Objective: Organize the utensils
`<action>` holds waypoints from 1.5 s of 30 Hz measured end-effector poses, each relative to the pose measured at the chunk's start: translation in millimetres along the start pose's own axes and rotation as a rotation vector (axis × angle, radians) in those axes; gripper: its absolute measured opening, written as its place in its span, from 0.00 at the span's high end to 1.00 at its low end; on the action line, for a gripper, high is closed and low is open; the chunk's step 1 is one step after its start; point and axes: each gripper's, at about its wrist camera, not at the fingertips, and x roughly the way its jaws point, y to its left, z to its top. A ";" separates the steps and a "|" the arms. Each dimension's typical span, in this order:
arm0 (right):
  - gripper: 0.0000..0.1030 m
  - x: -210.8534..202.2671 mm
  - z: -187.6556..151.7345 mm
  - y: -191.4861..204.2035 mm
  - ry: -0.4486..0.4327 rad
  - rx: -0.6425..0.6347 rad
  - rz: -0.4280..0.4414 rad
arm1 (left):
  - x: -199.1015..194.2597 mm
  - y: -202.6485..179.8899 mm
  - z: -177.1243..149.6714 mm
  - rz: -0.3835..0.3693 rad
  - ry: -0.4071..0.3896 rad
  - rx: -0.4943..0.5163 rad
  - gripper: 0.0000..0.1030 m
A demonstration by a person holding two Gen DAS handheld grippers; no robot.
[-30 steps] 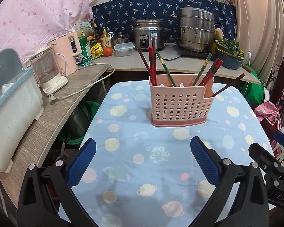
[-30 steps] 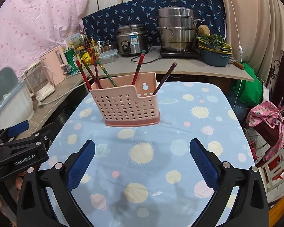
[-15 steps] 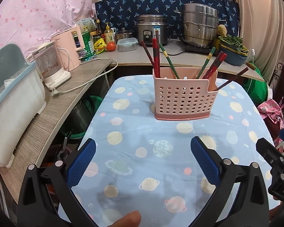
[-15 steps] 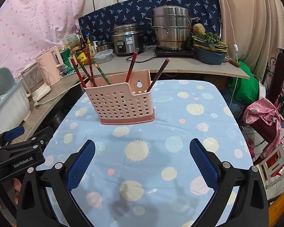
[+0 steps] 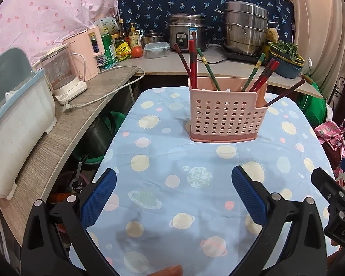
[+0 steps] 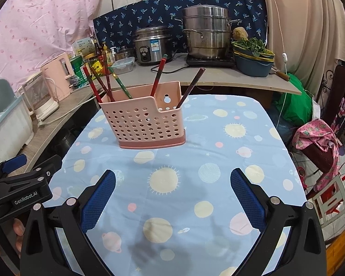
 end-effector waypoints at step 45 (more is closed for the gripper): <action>0.06 5.5 -2.0 3.0 0.010 -0.017 -0.019 | 8.3 4.7 -3.9 0.011 0.013 -0.002 0.07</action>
